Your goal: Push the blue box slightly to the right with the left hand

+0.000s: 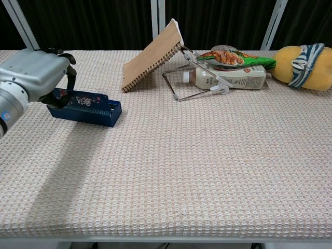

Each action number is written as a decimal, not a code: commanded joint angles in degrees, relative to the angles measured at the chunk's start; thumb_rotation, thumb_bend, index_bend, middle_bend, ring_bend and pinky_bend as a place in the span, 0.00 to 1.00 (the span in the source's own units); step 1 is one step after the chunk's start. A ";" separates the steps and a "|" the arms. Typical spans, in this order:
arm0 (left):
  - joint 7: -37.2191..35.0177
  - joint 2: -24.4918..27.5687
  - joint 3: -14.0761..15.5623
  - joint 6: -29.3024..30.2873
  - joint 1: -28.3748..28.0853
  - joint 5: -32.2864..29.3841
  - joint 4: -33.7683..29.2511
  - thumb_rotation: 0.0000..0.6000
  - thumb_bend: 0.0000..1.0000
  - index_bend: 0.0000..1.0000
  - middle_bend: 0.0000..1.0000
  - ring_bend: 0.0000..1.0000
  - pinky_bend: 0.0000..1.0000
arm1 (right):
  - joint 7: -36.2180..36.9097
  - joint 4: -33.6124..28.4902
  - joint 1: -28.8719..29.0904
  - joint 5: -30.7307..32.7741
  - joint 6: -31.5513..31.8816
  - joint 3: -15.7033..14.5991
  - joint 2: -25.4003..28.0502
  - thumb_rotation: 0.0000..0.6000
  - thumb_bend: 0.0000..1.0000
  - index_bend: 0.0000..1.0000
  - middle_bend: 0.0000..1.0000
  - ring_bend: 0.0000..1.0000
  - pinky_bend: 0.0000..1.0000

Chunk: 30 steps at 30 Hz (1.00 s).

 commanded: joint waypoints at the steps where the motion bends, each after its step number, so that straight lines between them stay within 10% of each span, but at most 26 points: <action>1: 0.19 -0.68 -0.29 -0.53 -1.00 -0.88 1.32 1.00 0.47 0.77 0.12 0.00 0.15 | 0.05 0.21 0.05 0.14 -0.23 -0.02 -0.15 1.00 0.48 0.00 0.00 0.00 0.00; 8: 0.30 -1.97 -0.69 -1.03 -3.04 -2.07 4.44 1.00 0.47 0.69 0.12 0.00 0.15 | 0.19 0.65 0.14 0.53 -0.77 0.04 -0.28 1.00 0.48 0.00 0.00 0.00 0.00; 13: 0.05 -2.40 -0.57 -2.15 -4.07 -3.21 6.25 1.00 0.42 0.09 0.09 0.00 0.15 | 0.31 0.72 0.12 0.72 -0.76 0.17 -0.17 1.00 0.48 0.00 0.00 0.00 0.00; 15: -2.92 -3.10 -0.58 -1.88 -4.25 -1.83 7.77 1.00 0.38 0.01 0.09 0.00 0.15 | 0.39 0.77 0.10 0.77 -0.78 0.19 -0.15 1.00 0.48 0.00 0.00 0.00 0.00; 30: -10.07 1.34 3.36 6.58 0.12 6.55 2.48 1.00 0.27 0.00 0.06 0.00 0.15 | 0.60 0.29 -0.15 0.40 0.31 0.43 0.25 1.00 0.48 0.00 0.00 0.00 0.00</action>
